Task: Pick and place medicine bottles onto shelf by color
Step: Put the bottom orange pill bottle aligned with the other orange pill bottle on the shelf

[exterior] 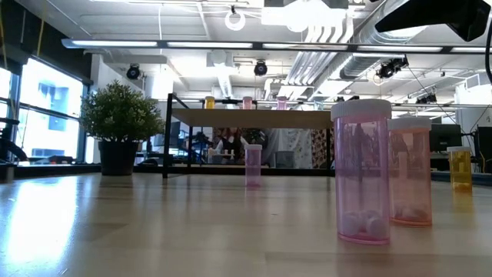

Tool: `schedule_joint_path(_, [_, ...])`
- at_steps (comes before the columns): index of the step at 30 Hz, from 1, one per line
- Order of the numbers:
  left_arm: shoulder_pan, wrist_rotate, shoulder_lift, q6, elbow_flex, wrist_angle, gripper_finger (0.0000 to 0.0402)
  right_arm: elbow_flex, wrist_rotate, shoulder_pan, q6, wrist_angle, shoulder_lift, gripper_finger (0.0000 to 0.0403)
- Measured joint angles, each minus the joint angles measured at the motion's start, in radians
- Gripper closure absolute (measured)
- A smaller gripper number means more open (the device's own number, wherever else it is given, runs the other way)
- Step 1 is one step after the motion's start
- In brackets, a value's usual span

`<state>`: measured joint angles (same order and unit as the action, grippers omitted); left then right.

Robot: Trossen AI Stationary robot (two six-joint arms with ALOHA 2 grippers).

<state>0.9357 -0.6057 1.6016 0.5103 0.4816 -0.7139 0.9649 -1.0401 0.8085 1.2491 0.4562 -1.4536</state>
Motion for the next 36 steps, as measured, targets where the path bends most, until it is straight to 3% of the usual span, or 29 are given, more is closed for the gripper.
schedule_joint_path(7, [-0.077, 0.004, -0.11, -0.153, 0.001, 0.021, 0.0282, 0.0, 0.0, 0.0, 0.0, -0.006, 0.0, 0.0214])
schedule_joint_path(12, [-0.176, 0.071, -0.209, -0.237, 0.001, 0.087, 0.0282, 0.0, 0.001, 0.0, 0.0, -0.007, 0.0, 0.0214])
schedule_joint_path(25, [-0.571, 0.184, -0.458, -0.399, 0.001, 0.298, 0.0282, 0.0, 0.032, 0.0, 0.0, -0.007, 0.0, 0.0214])
schedule_joint_path(36, [-0.905, 0.253, -0.549, -0.522, 0.001, 0.307, 0.0282, 0.0, 0.042, 0.0, 0.0, -0.007, 0.0, 0.0214])
